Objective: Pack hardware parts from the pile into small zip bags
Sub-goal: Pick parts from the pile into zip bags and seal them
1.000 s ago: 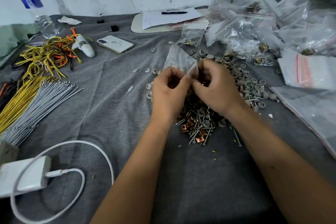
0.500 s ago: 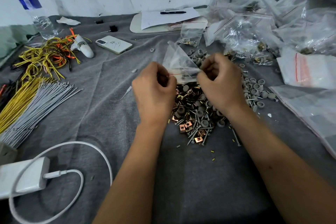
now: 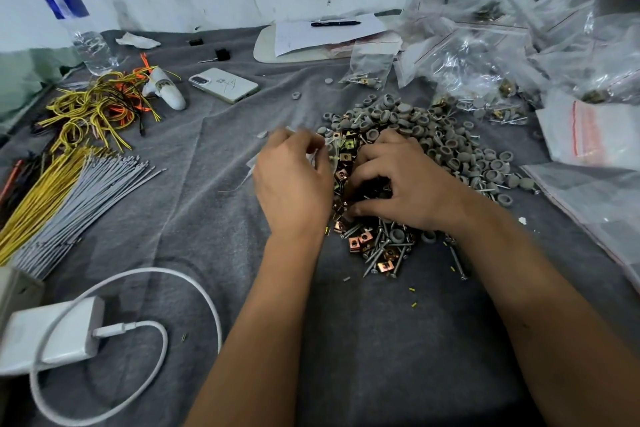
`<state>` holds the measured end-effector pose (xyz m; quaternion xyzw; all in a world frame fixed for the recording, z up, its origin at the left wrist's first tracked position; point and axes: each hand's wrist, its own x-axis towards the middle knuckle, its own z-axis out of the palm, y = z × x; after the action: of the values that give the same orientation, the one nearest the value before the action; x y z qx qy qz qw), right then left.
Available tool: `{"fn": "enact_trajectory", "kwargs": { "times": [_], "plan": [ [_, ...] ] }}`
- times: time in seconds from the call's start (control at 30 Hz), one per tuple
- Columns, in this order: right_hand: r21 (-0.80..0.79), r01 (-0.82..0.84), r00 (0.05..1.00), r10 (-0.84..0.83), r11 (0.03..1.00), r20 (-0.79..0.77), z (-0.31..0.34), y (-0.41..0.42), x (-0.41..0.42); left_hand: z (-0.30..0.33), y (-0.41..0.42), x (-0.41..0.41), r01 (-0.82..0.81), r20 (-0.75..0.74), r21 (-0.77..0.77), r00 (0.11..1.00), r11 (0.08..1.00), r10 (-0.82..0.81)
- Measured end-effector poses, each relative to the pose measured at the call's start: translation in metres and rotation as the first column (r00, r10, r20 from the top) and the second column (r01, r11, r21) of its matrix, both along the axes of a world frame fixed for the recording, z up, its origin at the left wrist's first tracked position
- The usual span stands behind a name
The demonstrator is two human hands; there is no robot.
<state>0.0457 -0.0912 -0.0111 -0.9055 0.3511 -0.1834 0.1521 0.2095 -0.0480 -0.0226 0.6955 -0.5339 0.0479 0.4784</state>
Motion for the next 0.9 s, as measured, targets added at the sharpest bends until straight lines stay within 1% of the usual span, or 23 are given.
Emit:
{"fn": "enact_trajectory", "kwargs": {
  "times": [0.07,0.17,0.3,0.47,0.5,0.57,0.63,0.7,0.77,0.87,0.9],
  "plan": [
    [0.032,-0.017,1.0,0.017,0.999,-0.002,0.001,0.001,-0.002,0.0,-0.001,0.001,0.017,-0.057,-0.005,0.998,1.0,-0.017],
    [0.077,-0.027,1.0,0.026,0.997,0.006,0.004,0.001,-0.004,0.001,-0.001,0.001,0.028,-0.19,-0.003,0.981,1.0,-0.028],
    [0.009,-0.012,1.0,0.012,1.0,-0.004,0.003,0.002,-0.001,-0.001,-0.003,0.001,0.041,-0.31,0.003,0.95,0.999,-0.038],
    [0.044,-0.043,0.999,0.042,0.998,0.023,0.002,0.003,0.0,-0.008,-0.01,0.005,0.105,-0.475,-0.002,0.875,0.995,-0.093],
    [0.048,-0.043,0.998,0.041,0.998,0.057,0.002,0.003,0.0,-0.01,-0.011,0.005,0.126,-0.507,-0.006,0.855,0.992,-0.111],
    [0.031,-0.015,0.983,0.009,0.999,0.185,0.003,0.002,0.0,-0.013,-0.013,0.004,0.18,-0.538,-0.017,0.827,0.983,-0.161],
    [-0.018,0.05,0.938,-0.041,0.999,0.345,0.003,0.002,0.0,-0.014,-0.015,0.004,0.246,-0.534,-0.028,0.816,0.969,-0.223],
    [-0.011,0.065,0.873,-0.052,0.998,0.485,0.002,0.003,0.0,-0.014,-0.016,0.003,0.3,-0.536,-0.038,0.799,0.953,-0.273],
    [0.033,0.033,0.851,-0.046,0.999,0.524,0.0,0.004,0.002,-0.013,-0.016,0.0,0.317,-0.582,-0.071,0.757,0.946,-0.297],
    [0.069,0.004,0.882,-0.036,0.998,0.47,-0.003,0.003,0.003,-0.011,-0.014,-0.001,0.297,-0.699,-0.15,0.643,0.943,-0.314],
    [0.073,0.01,0.892,-0.042,0.997,0.451,-0.004,0.003,0.002,-0.009,-0.014,0.0,0.294,-0.716,-0.176,0.617,0.94,-0.327]
  ]
}}
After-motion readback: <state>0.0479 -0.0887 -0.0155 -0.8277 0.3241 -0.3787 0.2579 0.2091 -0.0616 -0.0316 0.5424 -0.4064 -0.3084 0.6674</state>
